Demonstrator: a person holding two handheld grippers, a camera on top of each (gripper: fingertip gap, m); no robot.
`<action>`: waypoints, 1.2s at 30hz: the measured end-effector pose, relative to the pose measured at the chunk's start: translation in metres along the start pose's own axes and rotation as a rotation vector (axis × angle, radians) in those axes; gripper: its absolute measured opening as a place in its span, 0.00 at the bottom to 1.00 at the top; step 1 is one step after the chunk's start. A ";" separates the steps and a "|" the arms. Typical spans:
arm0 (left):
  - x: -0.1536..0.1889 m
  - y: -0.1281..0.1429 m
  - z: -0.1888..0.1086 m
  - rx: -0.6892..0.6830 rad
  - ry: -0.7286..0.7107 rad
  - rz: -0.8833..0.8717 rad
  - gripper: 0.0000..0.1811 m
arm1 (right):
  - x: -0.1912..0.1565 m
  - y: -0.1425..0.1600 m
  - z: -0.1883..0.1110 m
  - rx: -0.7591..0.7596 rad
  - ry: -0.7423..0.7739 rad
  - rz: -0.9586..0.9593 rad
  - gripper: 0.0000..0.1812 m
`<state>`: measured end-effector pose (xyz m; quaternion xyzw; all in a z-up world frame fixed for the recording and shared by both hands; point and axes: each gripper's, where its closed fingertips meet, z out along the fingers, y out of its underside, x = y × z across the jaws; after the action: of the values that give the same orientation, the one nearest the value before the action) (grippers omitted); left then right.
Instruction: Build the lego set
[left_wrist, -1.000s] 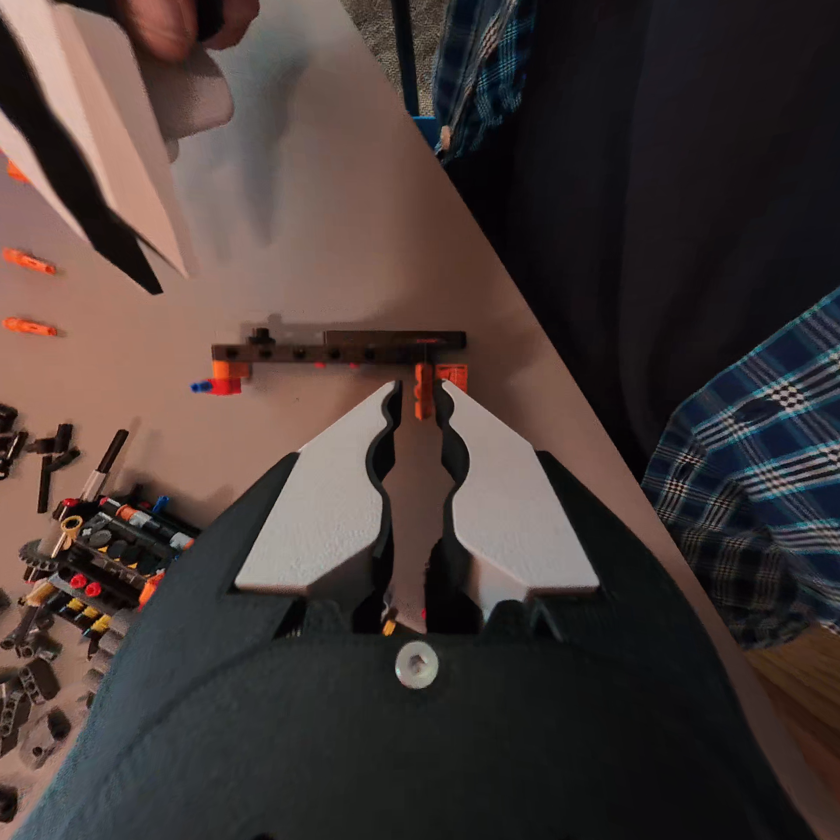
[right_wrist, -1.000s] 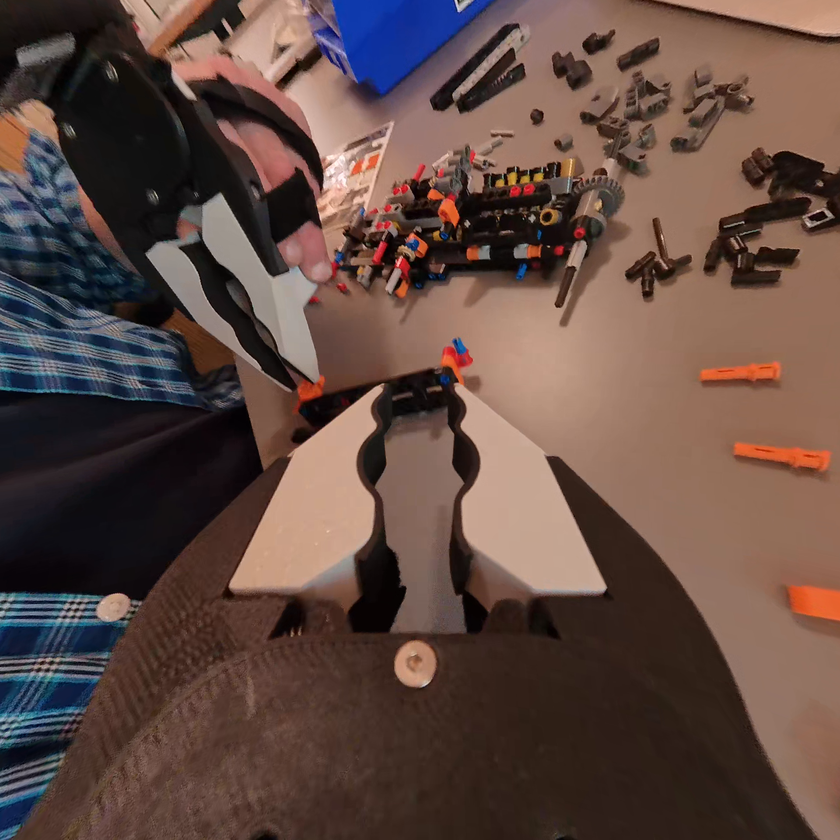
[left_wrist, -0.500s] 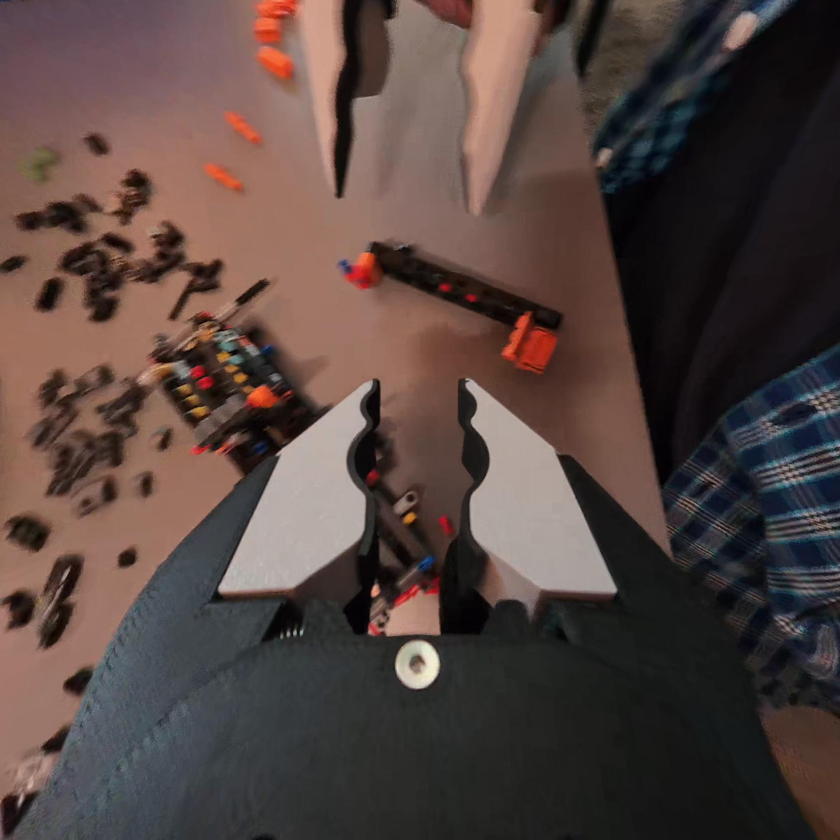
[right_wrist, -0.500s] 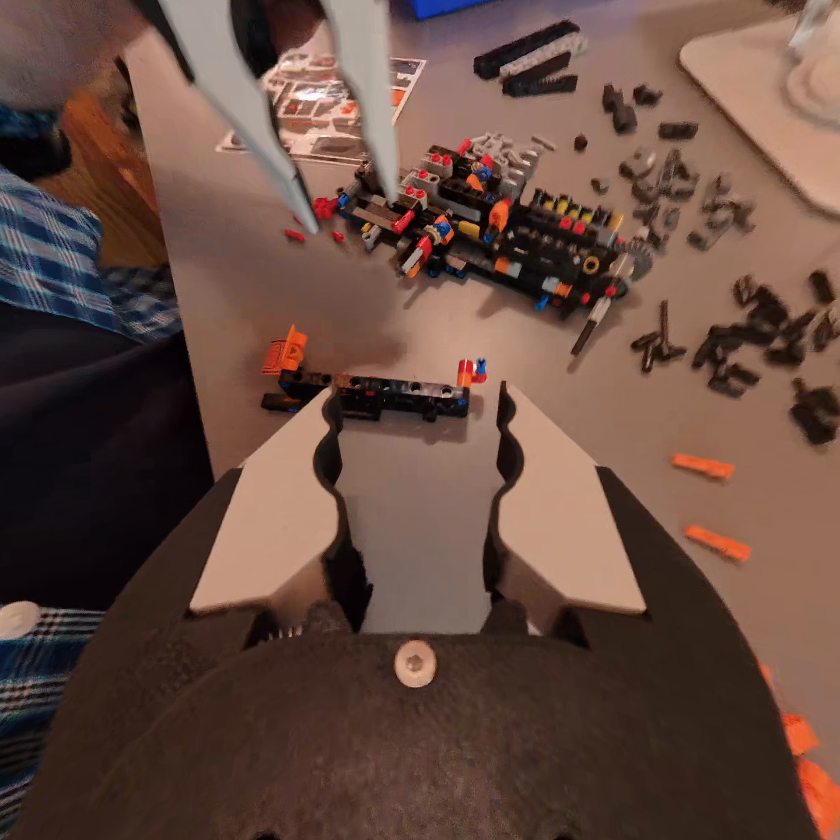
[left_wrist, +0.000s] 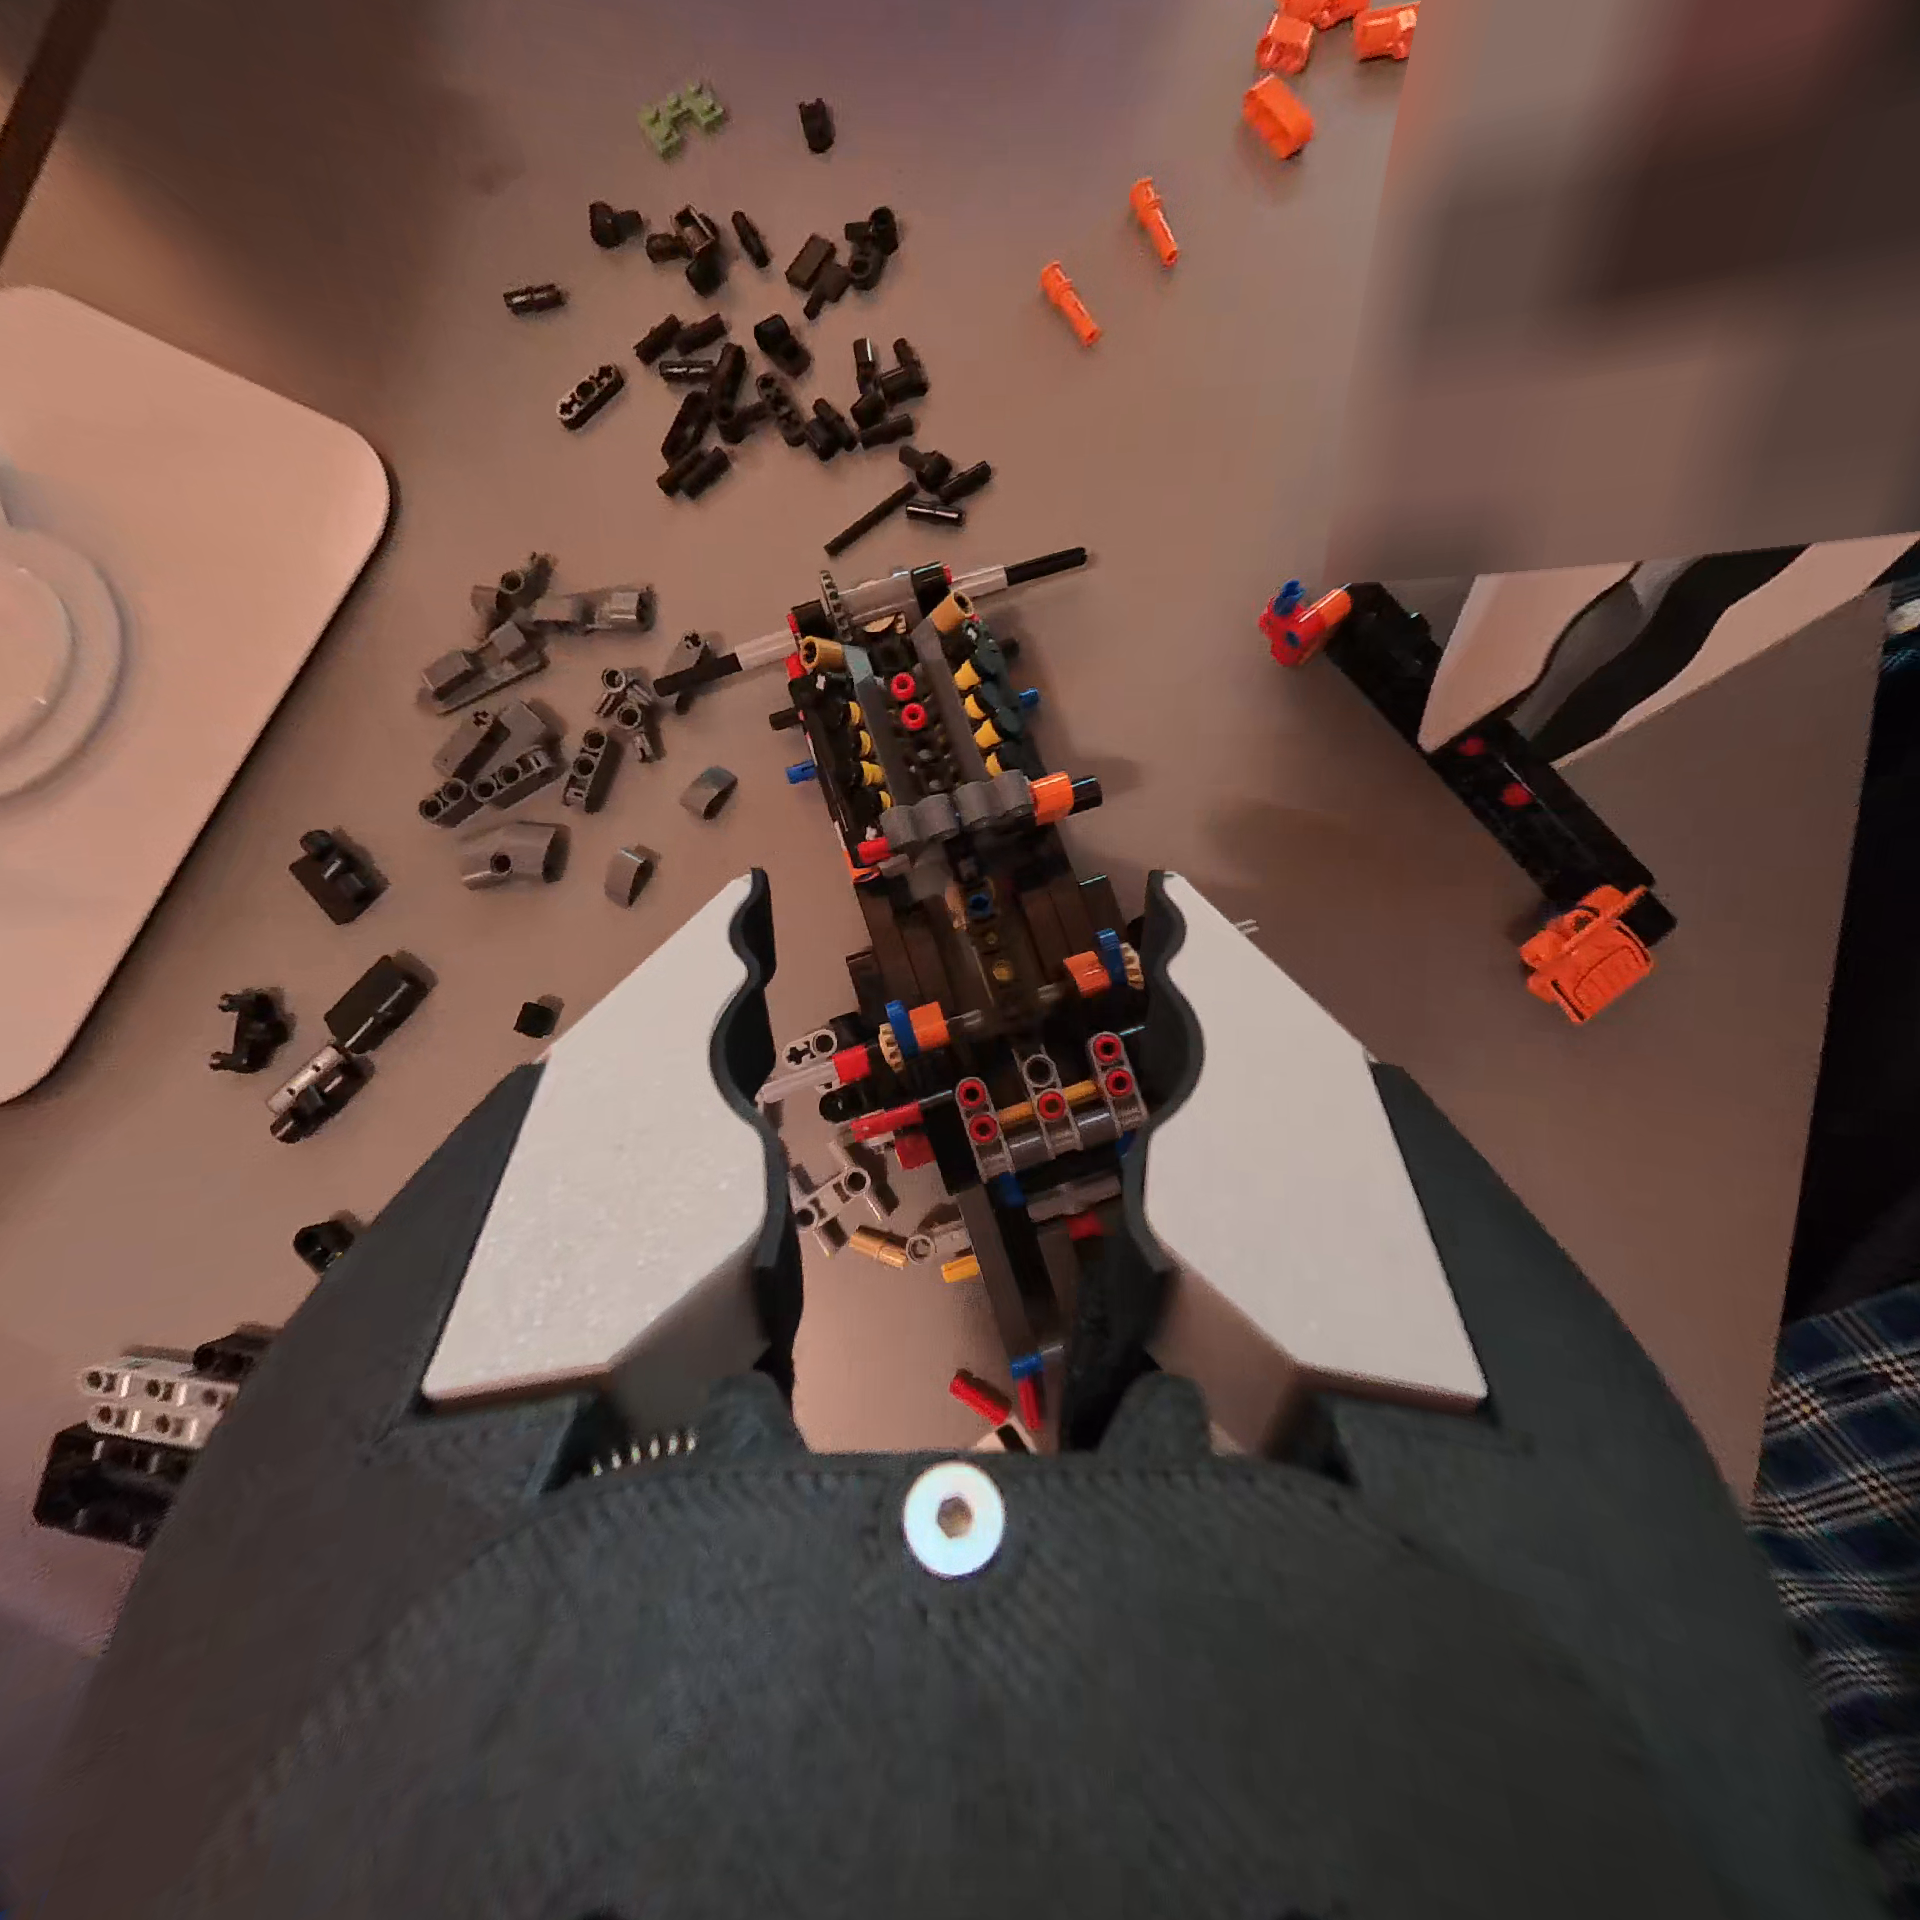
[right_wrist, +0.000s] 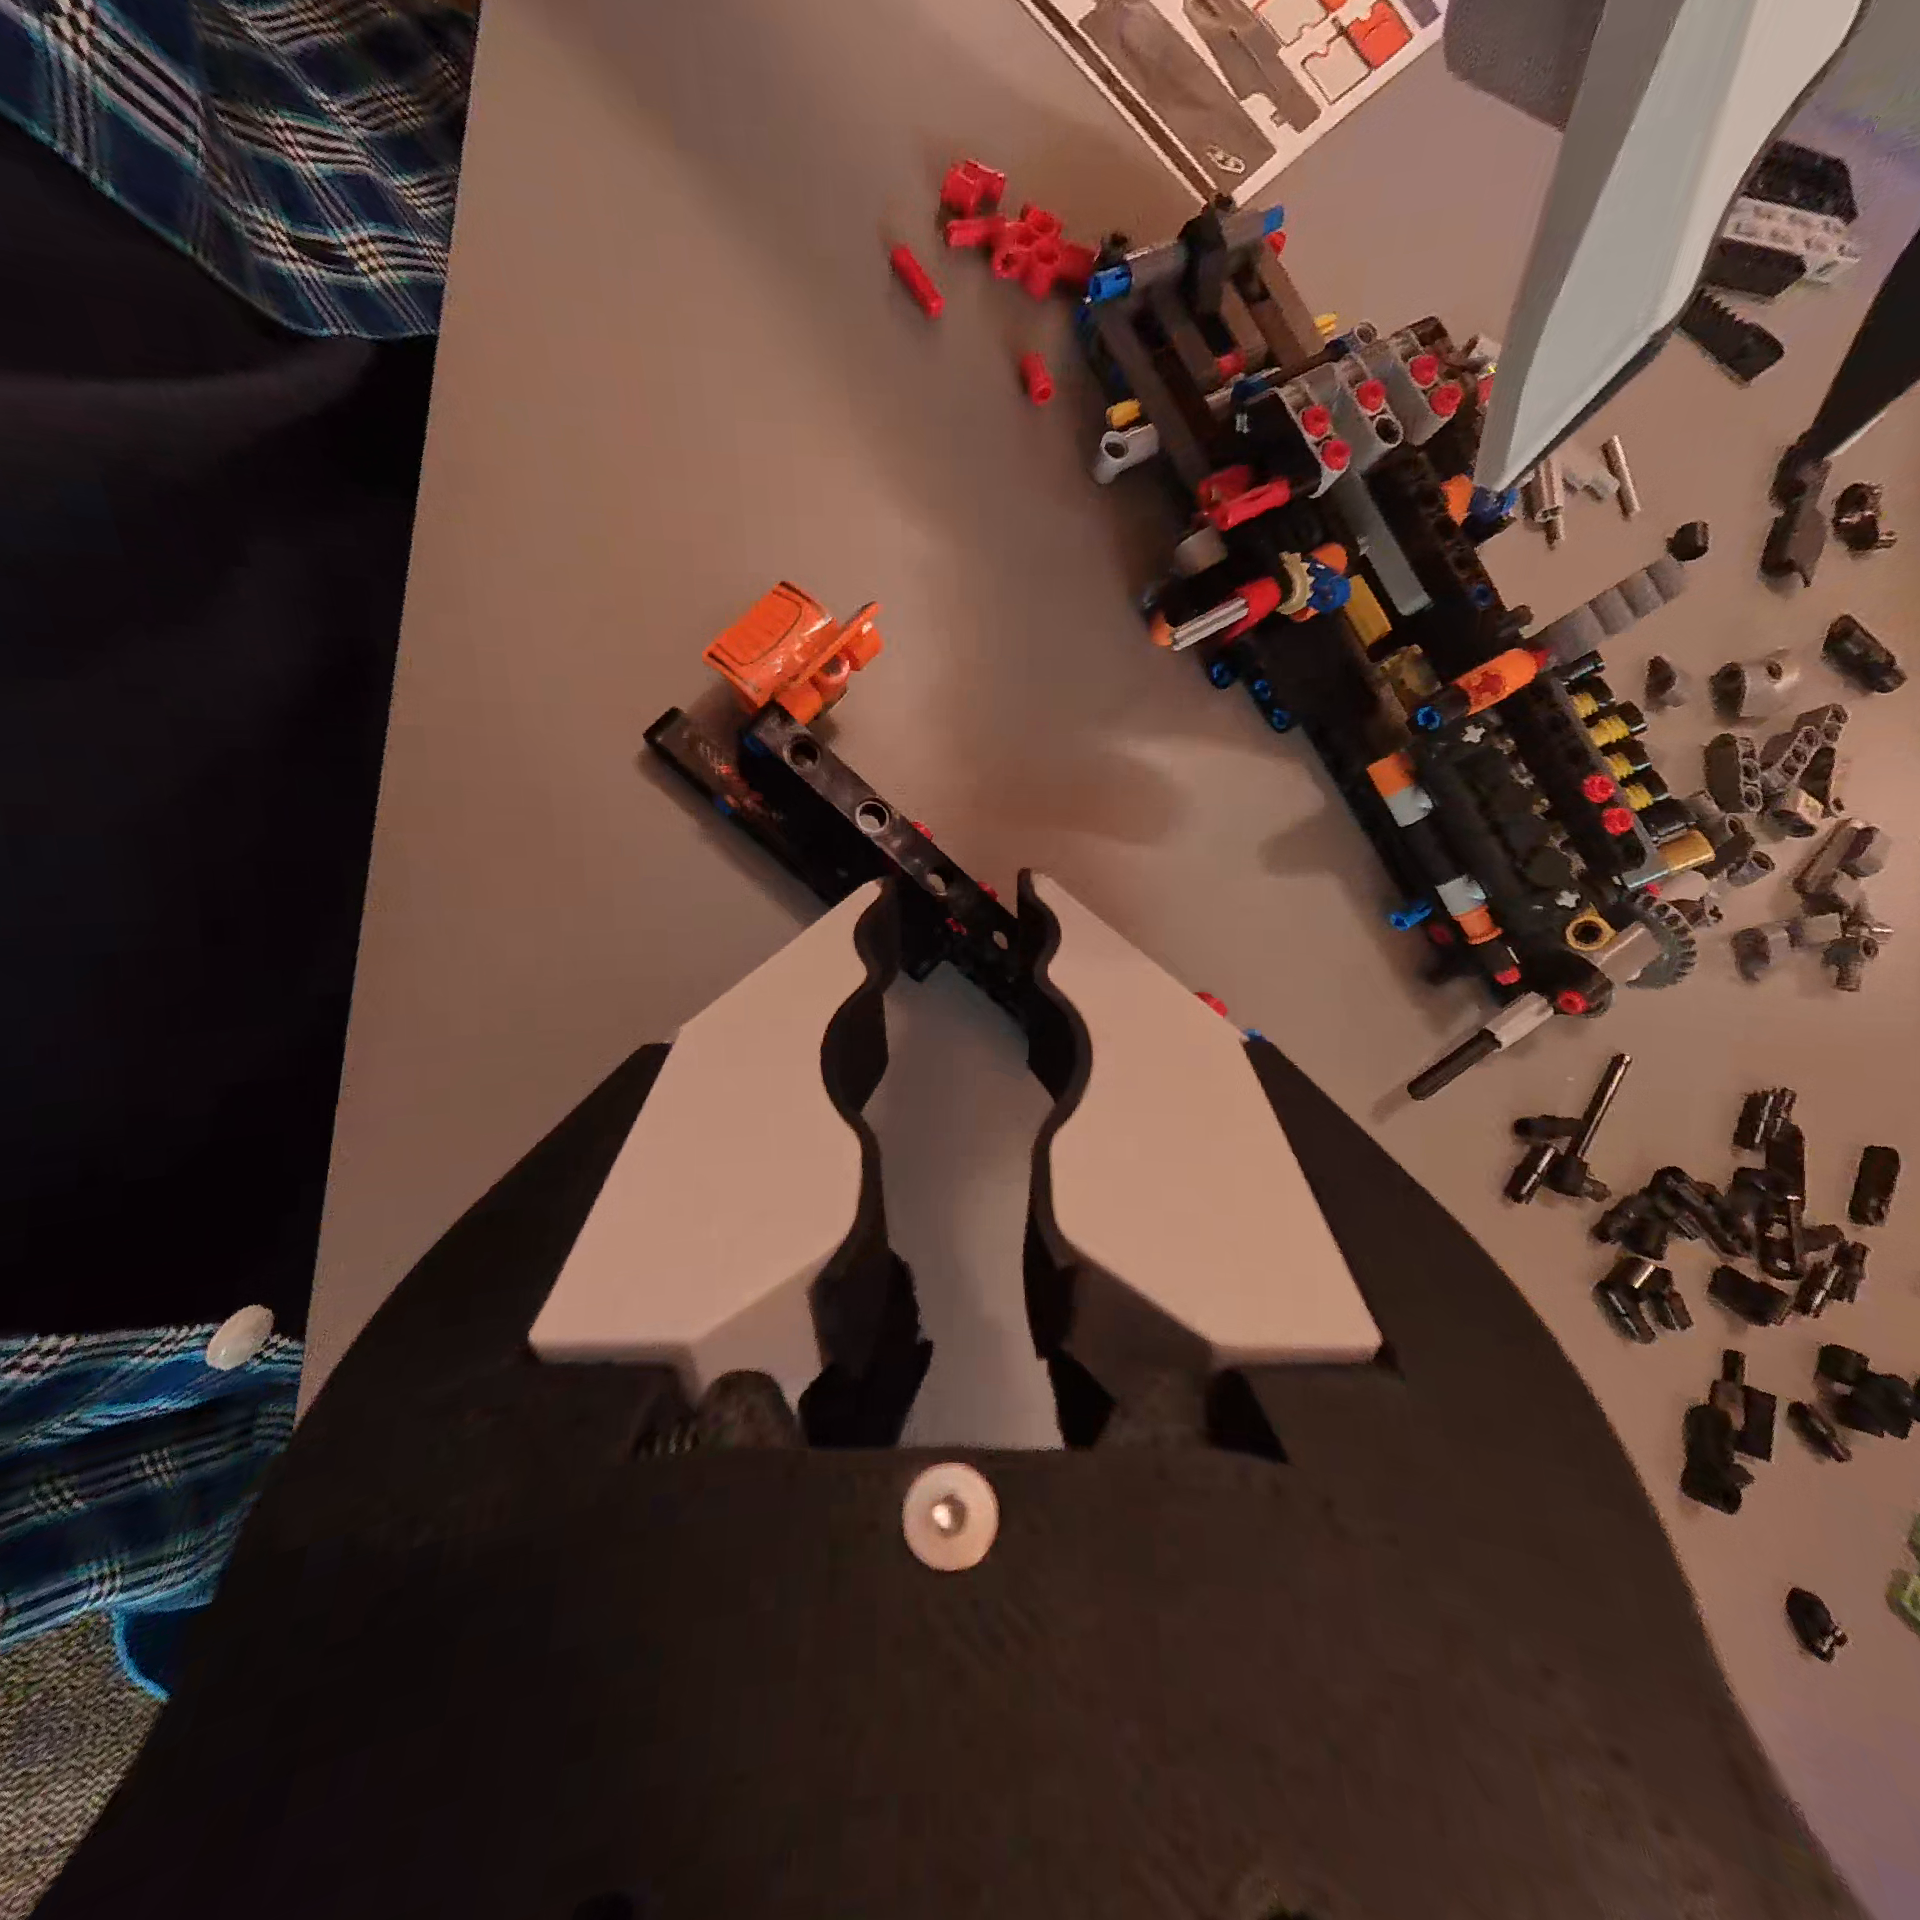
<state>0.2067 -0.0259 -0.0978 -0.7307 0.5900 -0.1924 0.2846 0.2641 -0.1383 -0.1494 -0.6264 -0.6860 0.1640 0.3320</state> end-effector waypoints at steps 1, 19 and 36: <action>-0.002 0.001 0.003 -0.005 0.001 -0.013 0.39 | 0.001 0.000 0.000 0.002 -0.001 0.001 0.10; 0.001 0.012 0.039 -0.088 0.111 -0.102 0.41 | 0.025 0.014 -0.005 0.011 0.039 0.029 0.05; 0.008 0.022 0.055 -0.123 0.151 -0.106 0.29 | 0.035 0.013 -0.006 0.054 0.074 0.040 0.16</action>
<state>0.2256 -0.0269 -0.1543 -0.7605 0.5808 -0.2252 0.1832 0.2777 -0.1037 -0.1443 -0.6365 -0.6558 0.1657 0.3706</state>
